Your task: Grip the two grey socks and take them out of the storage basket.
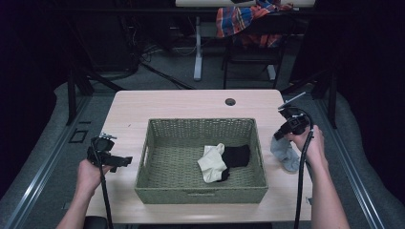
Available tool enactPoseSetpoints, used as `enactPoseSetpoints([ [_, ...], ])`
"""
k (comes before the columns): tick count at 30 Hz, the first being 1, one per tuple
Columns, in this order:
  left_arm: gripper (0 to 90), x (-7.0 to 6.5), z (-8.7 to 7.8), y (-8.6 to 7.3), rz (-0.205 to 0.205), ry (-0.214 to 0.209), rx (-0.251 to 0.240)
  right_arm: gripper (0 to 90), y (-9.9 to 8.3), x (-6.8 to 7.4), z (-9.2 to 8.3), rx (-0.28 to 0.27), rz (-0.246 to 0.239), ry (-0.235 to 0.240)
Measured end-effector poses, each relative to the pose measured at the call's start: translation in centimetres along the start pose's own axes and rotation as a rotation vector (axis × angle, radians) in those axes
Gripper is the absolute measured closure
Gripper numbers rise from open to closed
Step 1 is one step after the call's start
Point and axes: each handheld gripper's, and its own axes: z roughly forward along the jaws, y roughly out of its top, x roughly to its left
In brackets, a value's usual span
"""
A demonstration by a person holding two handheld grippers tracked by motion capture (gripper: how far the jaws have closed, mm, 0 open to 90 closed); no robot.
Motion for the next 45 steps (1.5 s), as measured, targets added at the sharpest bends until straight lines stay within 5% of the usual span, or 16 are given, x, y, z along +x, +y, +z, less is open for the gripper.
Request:
enactPoseSetpoints([
  [13,0.0,-0.1,0.0,0.0,0.003,0.004,-0.003,84.9,0.5,1.2,3.6,0.004,-0.059,-0.034],
  [22,0.0,-0.1,0.0,0.0,0.003,0.004,-0.002,79.6,0.6,1.0,4.1,-0.002,-0.088,-0.04],
  [33,0.0,0.0,0.0,0.0,0.002,0.004,-0.002,71.1,0.5,0.8,3.5,-0.035,-0.082,-0.045],
  [45,0.0,0.0,0.0,0.0,0.004,0.005,-0.004,50.7,-0.4,1.1,0.2,-0.112,-0.079,-0.06],
])
